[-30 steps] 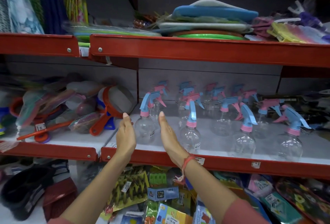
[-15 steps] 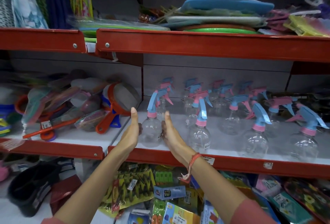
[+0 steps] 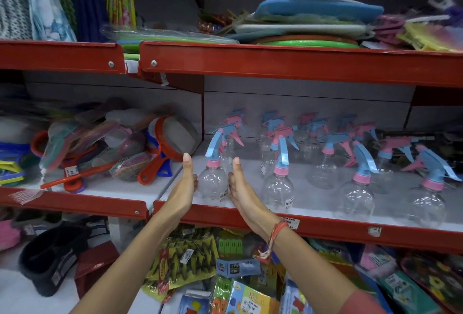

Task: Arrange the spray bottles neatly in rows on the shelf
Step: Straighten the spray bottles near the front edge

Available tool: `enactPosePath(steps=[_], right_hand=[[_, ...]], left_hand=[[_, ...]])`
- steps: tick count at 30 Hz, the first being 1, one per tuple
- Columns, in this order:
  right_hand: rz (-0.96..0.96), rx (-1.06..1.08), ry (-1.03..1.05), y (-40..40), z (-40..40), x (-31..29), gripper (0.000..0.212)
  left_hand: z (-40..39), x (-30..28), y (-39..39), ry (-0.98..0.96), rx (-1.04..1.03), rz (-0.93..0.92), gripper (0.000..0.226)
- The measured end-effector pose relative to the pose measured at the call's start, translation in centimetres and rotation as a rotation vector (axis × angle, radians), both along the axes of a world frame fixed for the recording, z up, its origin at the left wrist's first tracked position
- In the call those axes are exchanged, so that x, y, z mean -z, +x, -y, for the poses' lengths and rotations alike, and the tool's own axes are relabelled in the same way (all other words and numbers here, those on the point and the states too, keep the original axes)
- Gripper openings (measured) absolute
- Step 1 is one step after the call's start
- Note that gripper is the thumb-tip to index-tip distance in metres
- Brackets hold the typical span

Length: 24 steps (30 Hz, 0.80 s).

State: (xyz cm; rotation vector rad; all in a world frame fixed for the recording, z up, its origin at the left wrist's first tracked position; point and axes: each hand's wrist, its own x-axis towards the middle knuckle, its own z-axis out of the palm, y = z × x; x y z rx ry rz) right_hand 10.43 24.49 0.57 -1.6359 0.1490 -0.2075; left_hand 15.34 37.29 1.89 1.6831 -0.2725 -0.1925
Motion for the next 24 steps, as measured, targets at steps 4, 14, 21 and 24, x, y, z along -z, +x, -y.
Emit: enactPosePath(steps=[4, 14, 21, 24], right_hand=[[-0.003, 0.05, -0.029, 1.8, 0.9, -0.4, 0.086], [-0.075, -0.079, 0.122, 4.3, 1.3, -0.4, 0.089], [-0.11, -0.092, -0.027, 1.9, 1.5, -0.9, 0.088], [-0.059, -0.102, -0.084, 0.9, 1.6, -0.9, 0.069]], left_hand=[[0.1, 0.2, -0.6, -0.034, -0.083, -0.01, 0.141], [0.3, 0.2, -0.4, -0.089, 0.049, -0.115, 0.126], [0.4, -0.5, 0.6, -0.05, 0.083, -0.074, 0.089], [0.6, -0.4, 1.8, -0.082, 0.068, -0.084, 0.089]])
